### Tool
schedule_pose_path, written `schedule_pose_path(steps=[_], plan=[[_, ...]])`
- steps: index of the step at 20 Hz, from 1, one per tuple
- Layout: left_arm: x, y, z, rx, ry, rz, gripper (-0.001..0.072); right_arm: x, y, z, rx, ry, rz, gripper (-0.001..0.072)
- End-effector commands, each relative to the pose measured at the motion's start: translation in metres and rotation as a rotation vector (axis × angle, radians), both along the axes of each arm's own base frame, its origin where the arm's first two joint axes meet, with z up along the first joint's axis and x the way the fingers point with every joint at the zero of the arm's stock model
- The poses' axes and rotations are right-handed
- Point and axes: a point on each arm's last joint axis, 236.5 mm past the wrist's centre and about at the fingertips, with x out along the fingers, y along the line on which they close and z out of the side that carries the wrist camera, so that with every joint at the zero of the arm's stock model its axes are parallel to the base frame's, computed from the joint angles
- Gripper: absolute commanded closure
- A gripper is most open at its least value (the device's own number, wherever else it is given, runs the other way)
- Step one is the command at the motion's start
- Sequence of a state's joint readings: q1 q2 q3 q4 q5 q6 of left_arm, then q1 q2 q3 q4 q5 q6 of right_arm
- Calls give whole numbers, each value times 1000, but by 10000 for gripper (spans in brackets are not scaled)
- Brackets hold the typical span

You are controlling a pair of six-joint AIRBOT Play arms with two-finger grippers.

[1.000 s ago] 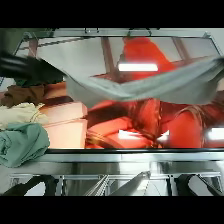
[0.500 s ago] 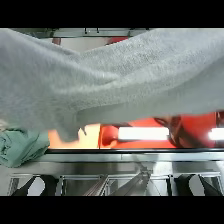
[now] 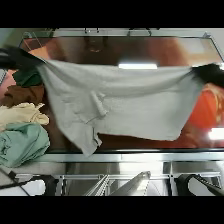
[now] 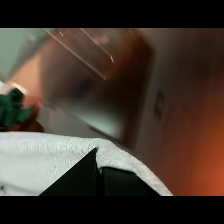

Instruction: Fold the shirts.

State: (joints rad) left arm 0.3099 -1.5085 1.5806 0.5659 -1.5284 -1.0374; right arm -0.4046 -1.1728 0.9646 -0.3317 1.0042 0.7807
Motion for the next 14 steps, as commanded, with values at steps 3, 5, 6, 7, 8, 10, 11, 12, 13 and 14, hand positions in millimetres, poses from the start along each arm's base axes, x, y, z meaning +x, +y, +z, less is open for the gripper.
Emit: schedule_pose_path(steps=[3,5,6,7,8,10,11,12,13,14], plan=[[52,-13,-181,-62,354,-14,687,49,8,-156,80,184,-38,698],[76,-19,-205,-87,370,0,687,67,3,-169,142,155,-79,698],[89,-20,-214,-81,363,16,687,75,0,-171,155,136,-92,697],[100,-21,-218,-74,341,23,692,80,-3,-172,155,130,-97,694],[110,-18,-217,-67,314,33,705,84,-7,-171,146,125,-102,601],[124,-9,-200,-63,267,55,447,87,-24,-163,104,101,-112,379],[131,-1,-186,-63,246,77,275,85,-37,-159,74,101,-116,379],[134,11,-170,-65,228,103,8,77,-56,-159,38,127,-128,379],[132,25,-157,-72,228,134,-4,66,-73,-161,13,178,-148,358],[123,36,-148,-77,238,141,-4,47,-92,-166,-27,244,-155,291]])
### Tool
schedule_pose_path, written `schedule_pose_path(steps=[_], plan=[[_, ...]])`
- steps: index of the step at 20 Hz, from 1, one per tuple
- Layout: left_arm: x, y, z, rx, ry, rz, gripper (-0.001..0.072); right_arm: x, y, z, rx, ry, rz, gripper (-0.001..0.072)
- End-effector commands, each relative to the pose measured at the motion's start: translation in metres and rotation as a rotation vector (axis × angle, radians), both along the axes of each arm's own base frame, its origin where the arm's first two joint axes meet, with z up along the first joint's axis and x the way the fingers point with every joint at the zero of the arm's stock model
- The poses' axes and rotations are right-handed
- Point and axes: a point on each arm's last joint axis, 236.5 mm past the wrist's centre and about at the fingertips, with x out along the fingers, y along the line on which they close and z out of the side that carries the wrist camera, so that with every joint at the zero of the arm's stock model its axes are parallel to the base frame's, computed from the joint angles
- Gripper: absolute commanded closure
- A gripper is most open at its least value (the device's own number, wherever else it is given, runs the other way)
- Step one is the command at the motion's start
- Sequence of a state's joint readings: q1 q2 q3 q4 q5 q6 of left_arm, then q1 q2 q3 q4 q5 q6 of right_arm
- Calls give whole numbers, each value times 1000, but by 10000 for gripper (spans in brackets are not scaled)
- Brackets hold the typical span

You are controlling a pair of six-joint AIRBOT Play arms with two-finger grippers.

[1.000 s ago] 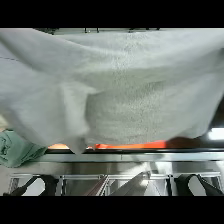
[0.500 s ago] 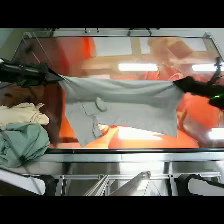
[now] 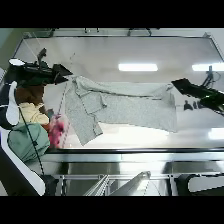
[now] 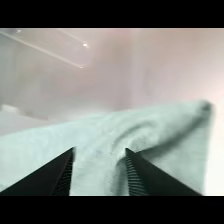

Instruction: Fold the shirts.

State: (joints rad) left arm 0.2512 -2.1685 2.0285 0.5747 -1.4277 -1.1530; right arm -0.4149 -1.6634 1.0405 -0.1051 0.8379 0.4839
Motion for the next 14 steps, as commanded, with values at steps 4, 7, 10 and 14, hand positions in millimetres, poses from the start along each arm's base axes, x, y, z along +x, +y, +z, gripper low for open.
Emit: schedule_pose_path(steps=[4,7,10,14], plan=[[-81,47,18,14,225,-15,0,-124,-81,-39,-133,459,41,265],[-155,33,-33,118,450,-55,15,-181,-58,-70,-82,634,132,266],[-216,12,-84,237,588,-112,15,-196,-35,-94,-55,674,130,267],[-238,-26,-106,245,646,-202,147,-195,2,-97,-69,682,229,272]])
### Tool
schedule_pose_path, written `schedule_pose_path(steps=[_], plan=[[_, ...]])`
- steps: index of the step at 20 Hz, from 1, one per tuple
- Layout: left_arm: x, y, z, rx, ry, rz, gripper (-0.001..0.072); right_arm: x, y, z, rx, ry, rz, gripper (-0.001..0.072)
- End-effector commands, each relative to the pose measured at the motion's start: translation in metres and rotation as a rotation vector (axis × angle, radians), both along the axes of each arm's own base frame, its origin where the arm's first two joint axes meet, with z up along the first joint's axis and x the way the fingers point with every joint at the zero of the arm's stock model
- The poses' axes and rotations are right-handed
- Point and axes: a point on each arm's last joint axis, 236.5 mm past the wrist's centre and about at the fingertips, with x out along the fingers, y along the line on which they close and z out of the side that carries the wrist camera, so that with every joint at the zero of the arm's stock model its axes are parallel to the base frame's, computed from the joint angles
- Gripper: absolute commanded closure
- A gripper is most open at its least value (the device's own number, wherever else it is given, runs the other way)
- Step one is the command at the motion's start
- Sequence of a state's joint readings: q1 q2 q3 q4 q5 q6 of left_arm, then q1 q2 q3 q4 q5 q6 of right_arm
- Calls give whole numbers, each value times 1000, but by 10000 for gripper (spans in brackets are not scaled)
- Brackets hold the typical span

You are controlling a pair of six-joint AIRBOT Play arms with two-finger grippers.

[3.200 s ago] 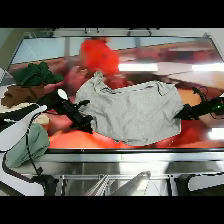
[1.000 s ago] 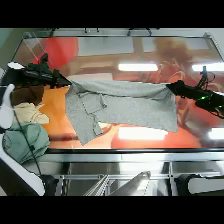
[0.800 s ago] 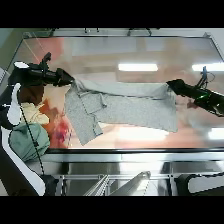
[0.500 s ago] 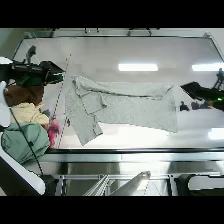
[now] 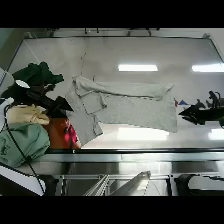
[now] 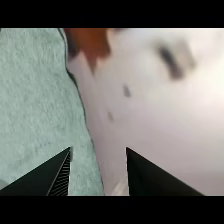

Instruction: Fold the shirts.

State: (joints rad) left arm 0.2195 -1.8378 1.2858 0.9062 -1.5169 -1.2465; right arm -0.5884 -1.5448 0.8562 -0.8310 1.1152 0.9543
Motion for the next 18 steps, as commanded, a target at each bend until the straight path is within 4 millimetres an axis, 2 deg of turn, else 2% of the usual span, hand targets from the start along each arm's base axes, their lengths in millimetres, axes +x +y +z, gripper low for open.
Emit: schedule_pose_path(steps=[1,4,5,6,7,9,10,12,15,17,18], plan=[[-22,-20,-26,63,42,-95,161,-15,27,-15,-27,58,106,275],[-7,-39,-28,75,19,-141,172,-10,68,-15,39,64,162,278],[-7,-45,-26,68,23,-170,206,-11,79,-14,55,63,190,323],[-11,-51,-23,54,42,-208,501,-14,86,-11,65,57,233,572],[-16,-54,-17,33,54,-249,695,-16,90,-7,79,58,256,697],[-30,-48,-5,28,110,-309,688,-19,83,3,86,55,262,698],[-40,-37,-2,63,147,-344,688,-20,74,8,74,47,252,698],[-57,-22,1,126,167,-378,686,-28,45,15,25,61,208,698],[-78,-13,13,117,181,-348,686,-37,3,27,-19,60,104,698],[-92,-5,23,101,199,-318,686,-38,-9,34,-16,48,55,698],[-95,-7,32,63,182,-295,685,-39,-7,37,1,47,50,698]])
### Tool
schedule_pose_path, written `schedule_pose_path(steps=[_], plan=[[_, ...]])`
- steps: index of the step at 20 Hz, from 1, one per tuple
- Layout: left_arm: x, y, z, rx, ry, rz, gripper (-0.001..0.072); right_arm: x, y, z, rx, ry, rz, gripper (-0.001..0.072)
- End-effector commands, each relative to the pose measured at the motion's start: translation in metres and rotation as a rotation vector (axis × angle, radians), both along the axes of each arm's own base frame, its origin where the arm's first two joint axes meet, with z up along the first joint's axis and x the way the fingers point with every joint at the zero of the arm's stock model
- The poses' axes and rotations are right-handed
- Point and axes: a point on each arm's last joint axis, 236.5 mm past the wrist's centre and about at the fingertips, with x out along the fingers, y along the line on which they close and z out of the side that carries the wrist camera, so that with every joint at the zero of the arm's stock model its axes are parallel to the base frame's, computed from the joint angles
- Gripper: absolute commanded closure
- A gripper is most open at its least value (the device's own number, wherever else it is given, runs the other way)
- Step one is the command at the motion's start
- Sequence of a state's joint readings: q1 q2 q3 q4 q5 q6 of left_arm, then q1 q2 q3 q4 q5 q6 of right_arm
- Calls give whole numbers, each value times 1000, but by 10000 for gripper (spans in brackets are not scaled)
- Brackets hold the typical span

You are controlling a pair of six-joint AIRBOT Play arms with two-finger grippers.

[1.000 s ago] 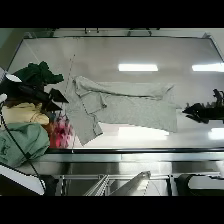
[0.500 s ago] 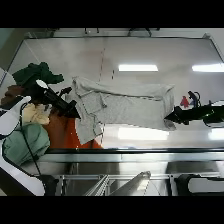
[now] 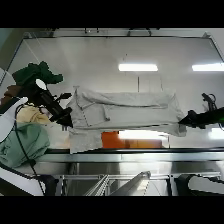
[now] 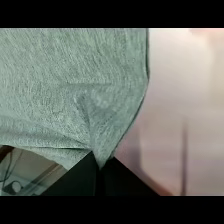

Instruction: Fold the shirts.

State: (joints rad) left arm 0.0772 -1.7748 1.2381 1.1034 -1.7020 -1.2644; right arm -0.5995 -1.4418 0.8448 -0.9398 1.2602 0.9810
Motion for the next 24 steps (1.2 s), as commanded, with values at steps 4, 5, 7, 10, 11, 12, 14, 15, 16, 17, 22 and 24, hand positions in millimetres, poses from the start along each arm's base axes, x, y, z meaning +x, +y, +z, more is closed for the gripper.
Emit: schedule_pose_path(steps=[4,5,7,10,11,12,14,15,16,17,22,24], plan=[[34,-35,83,-363,-236,200,685,37,14,52,156,-186,-91,698],[51,-41,100,-411,-290,225,686,51,18,63,174,-235,-105,698],[83,-48,125,-460,-383,228,685,76,20,71,141,-293,-96,698],[125,-63,132,-451,-479,189,685,119,22,72,62,-365,-92,698],[140,-66,130,-443,-499,191,686,133,19,71,38,-381,-104,698],[155,-65,125,-430,-508,203,685,148,16,68,19,-393,-114,698],[179,-62,110,-413,-501,235,685,167,16,57,10,-394,-107,698],[187,-61,100,-409,-489,245,687,175,18,48,11,-387,-100,697],[195,-60,87,-408,-476,249,689,180,20,39,13,-376,-95,697],[200,-63,76,-405,-460,252,693,184,21,28,14,-362,-93,695],[227,-31,58,-382,-403,330,412,180,-20,17,-142,-345,-2,94],[238,-5,70,-367,-435,391,412,177,-47,22,-217,-318,-2,84]])
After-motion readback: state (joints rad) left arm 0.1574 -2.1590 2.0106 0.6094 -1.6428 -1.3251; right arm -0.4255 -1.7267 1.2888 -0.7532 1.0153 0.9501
